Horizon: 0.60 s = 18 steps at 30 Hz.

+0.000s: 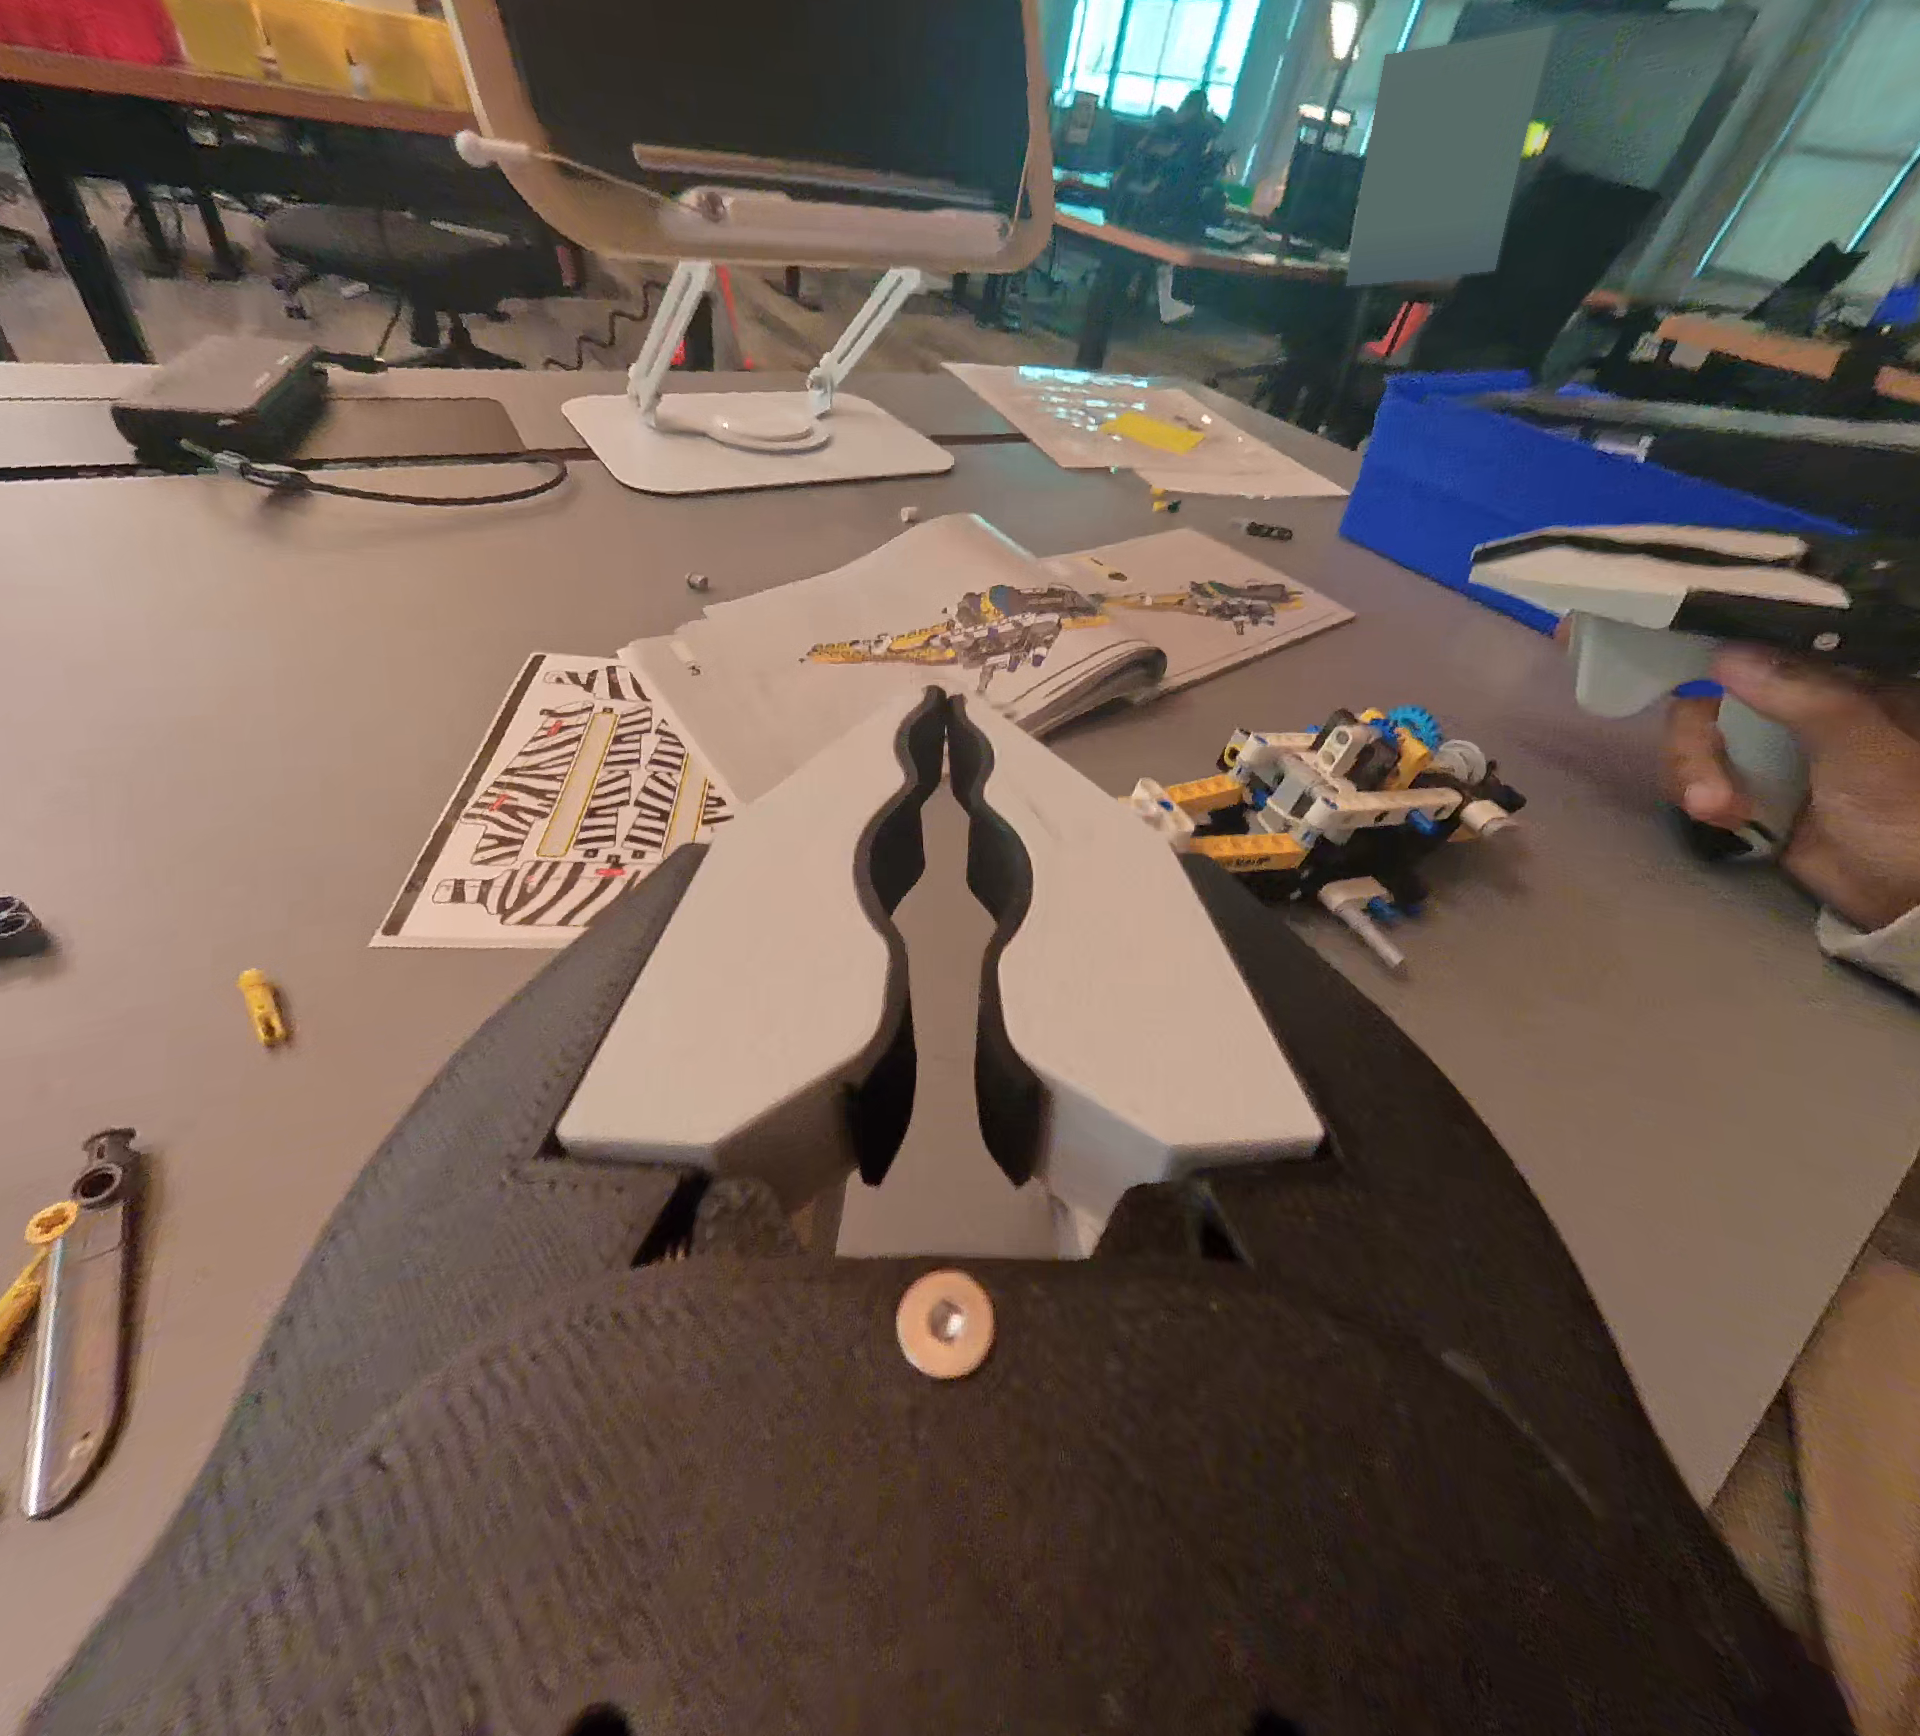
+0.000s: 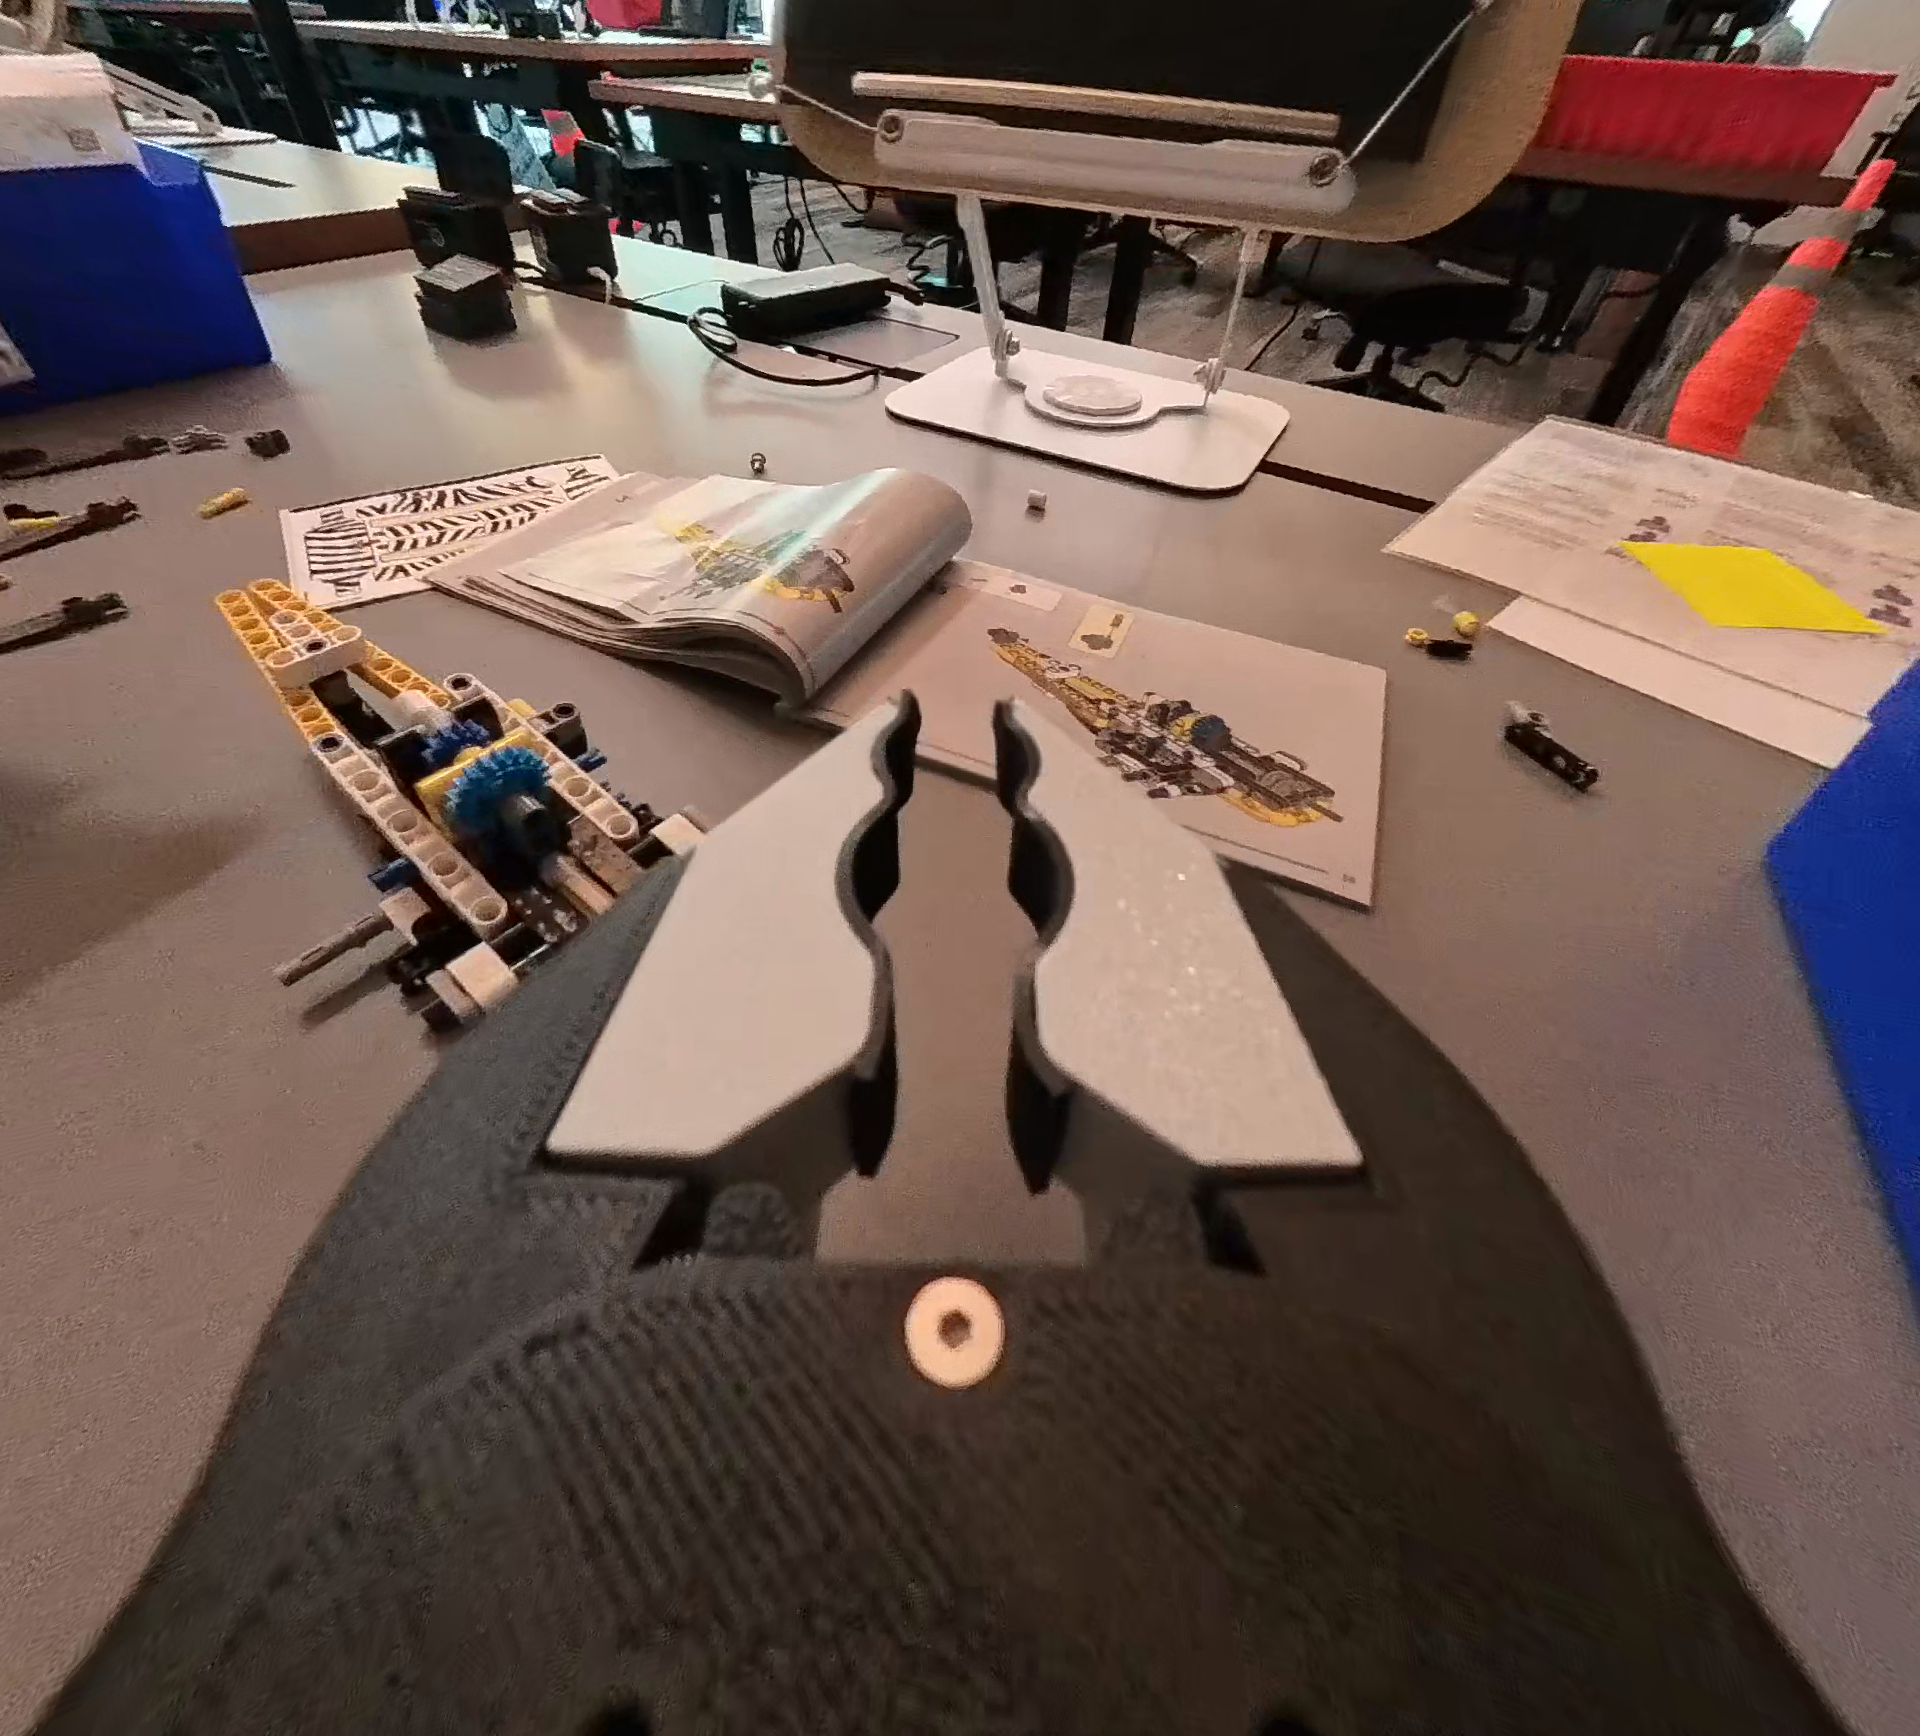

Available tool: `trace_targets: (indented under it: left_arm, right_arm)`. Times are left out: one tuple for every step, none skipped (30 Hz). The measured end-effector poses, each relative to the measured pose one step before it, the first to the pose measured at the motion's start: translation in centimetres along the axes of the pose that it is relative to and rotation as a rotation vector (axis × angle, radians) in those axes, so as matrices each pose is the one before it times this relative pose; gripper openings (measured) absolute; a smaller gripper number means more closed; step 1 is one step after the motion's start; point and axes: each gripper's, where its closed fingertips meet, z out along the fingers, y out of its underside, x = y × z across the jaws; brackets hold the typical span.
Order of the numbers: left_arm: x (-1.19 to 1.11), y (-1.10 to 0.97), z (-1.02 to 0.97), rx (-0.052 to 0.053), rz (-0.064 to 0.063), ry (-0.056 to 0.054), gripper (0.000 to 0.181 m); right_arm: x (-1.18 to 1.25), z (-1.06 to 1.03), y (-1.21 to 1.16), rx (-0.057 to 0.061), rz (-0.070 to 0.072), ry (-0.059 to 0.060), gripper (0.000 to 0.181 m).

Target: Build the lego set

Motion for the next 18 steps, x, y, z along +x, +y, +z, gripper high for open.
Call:
trace_targets:
  left_arm:
    - [0.1,0.408,0.185,-0.0176,0.0122,0.0017,0.0]
    - [0.111,0.302,0.182,-0.011,0.0063,0.002,0.0]
    - [0.12,0.186,0.154,-0.0012,-0.0009,0.0037,0.0]
    - [0.117,0.146,0.163,0.0032,-0.0087,0.0061,0.0]
    - [0.128,0.116,0.173,0.0026,-0.0084,0.0096,0.0]
    - [0.061,-0.063,0.103,0.0033,-0.0046,0.0098,0.0]
    - [-0.113,-0.245,0.054,0.0169,0.0003,-0.0011,0.0]
    - [-0.268,-0.391,0.04,0.0274,-0.0019,-0.0106,0.0]
    - [-0.349,-0.346,0.083,0.0262,-0.0094,-0.0132,0.0]
    - [-0.424,-0.223,0.178,0.0175,-0.0142,-0.014,0.0]
    - [-0.448,-0.181,0.287,0.0125,-0.0146,-0.012,0.0]
    - [-0.434,-0.138,0.374,0.0072,-0.0115,-0.0086,0.0]
    - [-0.32,-0.017,0.403,-0.0029,-0.009,-0.0011,0.0]
    - [-0.374,0.194,0.414,-0.0177,-0.0135,-0.0082,0.0]
    - [-0.461,0.544,0.367,-0.0414,-0.0195,-0.0222,0.0]
    - [-0.286,0.591,0.24,-0.0434,-0.0196,-0.0172,0.0]
    - [-0.001,0.527,0.107,-0.0352,-0.0212,0.0,0.0]
    - [0.012,0.293,-0.041,-0.0152,-0.0214,0.0002,0.0]
  right_arm:
    - [0.056,0.009,0.01,0.002,-0.0046,0.0069,0.013]
    - [0.071,0.05,0.08,-0.0023,-0.0019,0.0062,0.013]
    - [0.175,0.102,0.139,-0.0089,0.003,0.0103,0.011]
    - [0.108,0.126,0.167,-0.0123,0.0039,0.0045,0.005]
    - [0.017,0.115,0.209,-0.0157,0.0035,-0.0032,0.004]
    - [0.063,0.154,0.164,-0.0139,0.0031,0.0018,0.004]
    - [0.128,0.038,0.02,-0.0023,0.001,0.0096,0.002]
    - [0.191,-0.104,-0.13,0.0107,0.0017,0.014,0.0]
    - [0.18,-0.255,-0.267,0.0217,0.0035,0.0106,0.0]
    - [0.0,-0.186,-0.38,0.0273,0.0071,-0.0033,0.0]
    - [0.067,-0.189,-0.238,0.0198,0.0149,-0.007,0.0]
    - [0.247,-0.155,-0.064,0.0063,0.0152,0.0003,0.0]
    - [0.226,-0.076,0.004,0.0005,0.0111,0.0004,0.0]
    - [0.001,-0.06,-0.022,0.0021,0.0081,-0.0116,0.0]
    - [-0.113,-0.048,-0.067,0.0046,0.0072,-0.0161,0.0]
    - [-0.003,-0.044,-0.053,0.0041,0.0073,-0.0067,0.0]
    - [0.082,-0.013,-0.022,0.0014,0.0072,-0.0001,0.0]
    - [0.144,0.016,-0.04,0.0017,0.0066,0.005,0.0]
